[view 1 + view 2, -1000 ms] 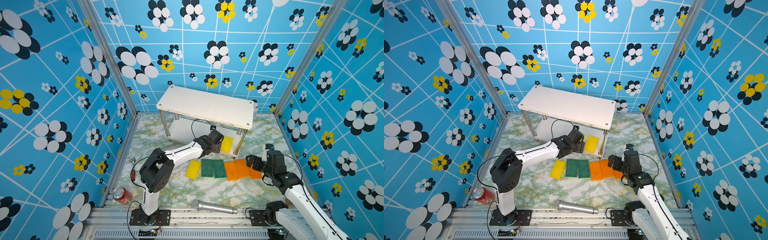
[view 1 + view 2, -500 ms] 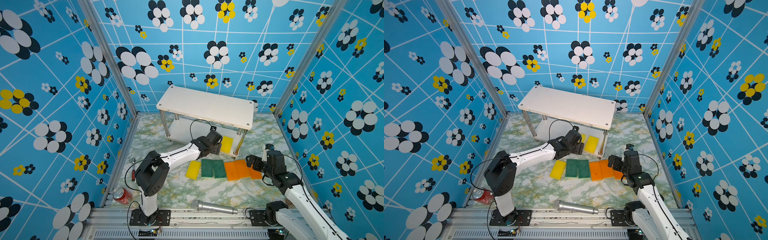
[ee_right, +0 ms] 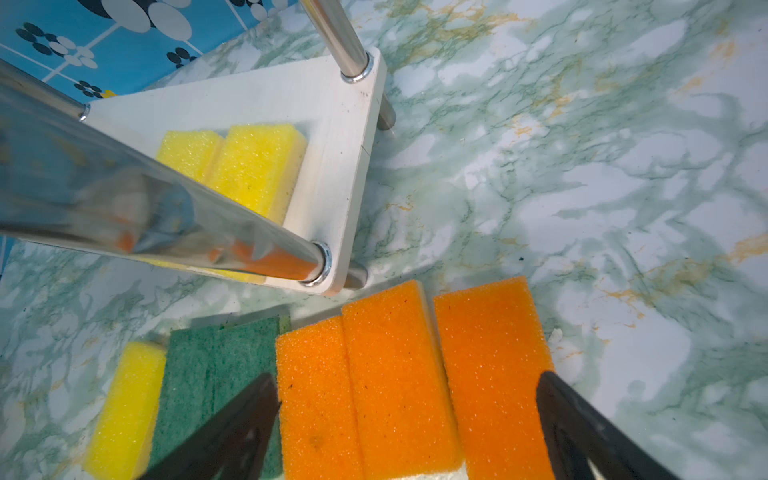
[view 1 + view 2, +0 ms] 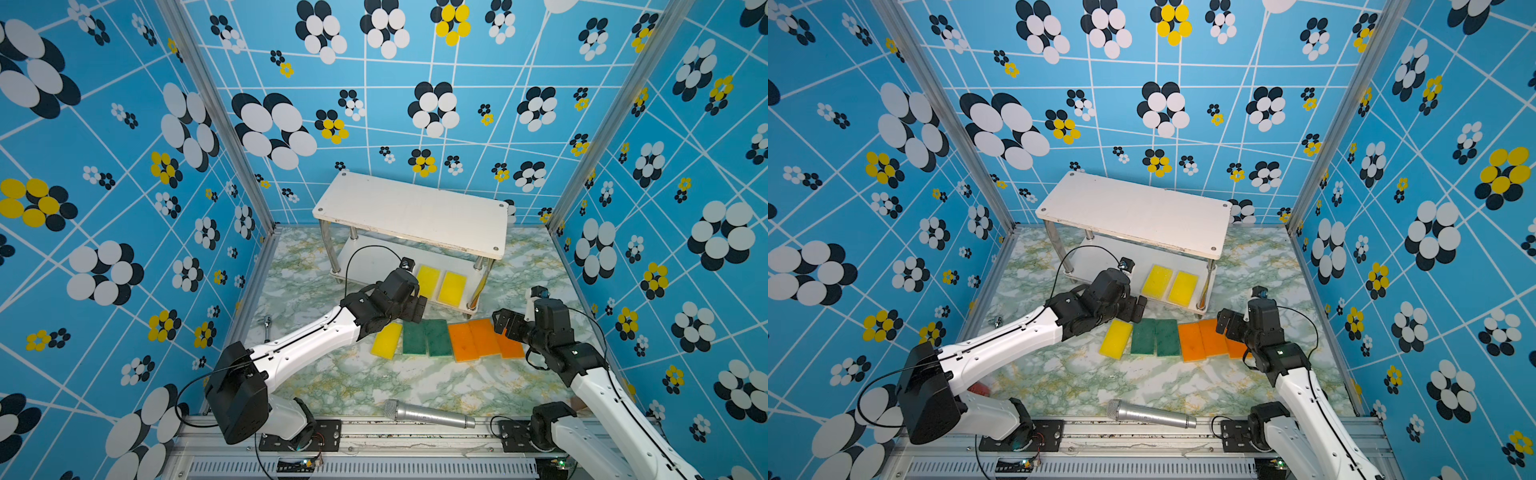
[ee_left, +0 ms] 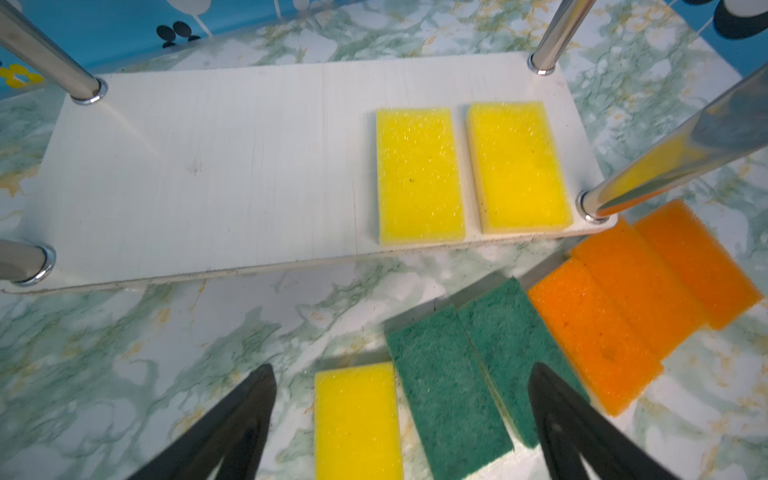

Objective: Place and organize the cleaning sponges onto the shelf
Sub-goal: 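Withdraw the left gripper and move it over the third yellow sponge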

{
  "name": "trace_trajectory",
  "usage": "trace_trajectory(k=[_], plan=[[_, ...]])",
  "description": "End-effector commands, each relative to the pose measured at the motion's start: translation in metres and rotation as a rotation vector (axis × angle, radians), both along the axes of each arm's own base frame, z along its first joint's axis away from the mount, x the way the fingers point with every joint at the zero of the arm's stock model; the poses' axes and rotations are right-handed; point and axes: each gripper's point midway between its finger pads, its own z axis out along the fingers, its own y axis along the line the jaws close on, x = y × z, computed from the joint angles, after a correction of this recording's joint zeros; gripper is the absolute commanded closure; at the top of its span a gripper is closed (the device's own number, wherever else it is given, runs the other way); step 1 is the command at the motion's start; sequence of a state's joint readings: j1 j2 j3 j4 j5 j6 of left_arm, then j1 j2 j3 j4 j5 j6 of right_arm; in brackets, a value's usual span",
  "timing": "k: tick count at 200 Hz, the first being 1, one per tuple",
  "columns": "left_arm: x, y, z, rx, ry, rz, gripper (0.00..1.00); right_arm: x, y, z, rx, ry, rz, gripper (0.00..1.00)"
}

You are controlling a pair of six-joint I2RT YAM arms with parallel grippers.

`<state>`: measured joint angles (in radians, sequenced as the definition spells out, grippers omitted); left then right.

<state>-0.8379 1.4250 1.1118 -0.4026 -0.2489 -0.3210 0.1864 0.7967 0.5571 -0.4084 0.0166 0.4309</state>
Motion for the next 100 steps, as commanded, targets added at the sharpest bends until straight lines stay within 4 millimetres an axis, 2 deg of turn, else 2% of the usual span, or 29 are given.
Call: trace_trajectory(k=[1,34,71,100], plan=[[-0.027,0.026,-0.036,0.092,0.126,0.002,0.02,0.003,-0.001,0.005,0.002,-0.004,-0.003,0.01],[-0.045,0.038,-0.055,0.052,0.196,0.049,0.01,0.004,0.001,0.003,0.011,0.002,-0.004,0.01],[-0.055,0.047,-0.070,0.019,0.242,0.106,0.01,0.004,0.000,0.001,0.004,0.001,-0.005,0.01],[-0.063,0.057,-0.091,0.052,0.297,0.149,0.01,0.005,0.000,0.001,0.002,0.005,-0.004,0.01]])
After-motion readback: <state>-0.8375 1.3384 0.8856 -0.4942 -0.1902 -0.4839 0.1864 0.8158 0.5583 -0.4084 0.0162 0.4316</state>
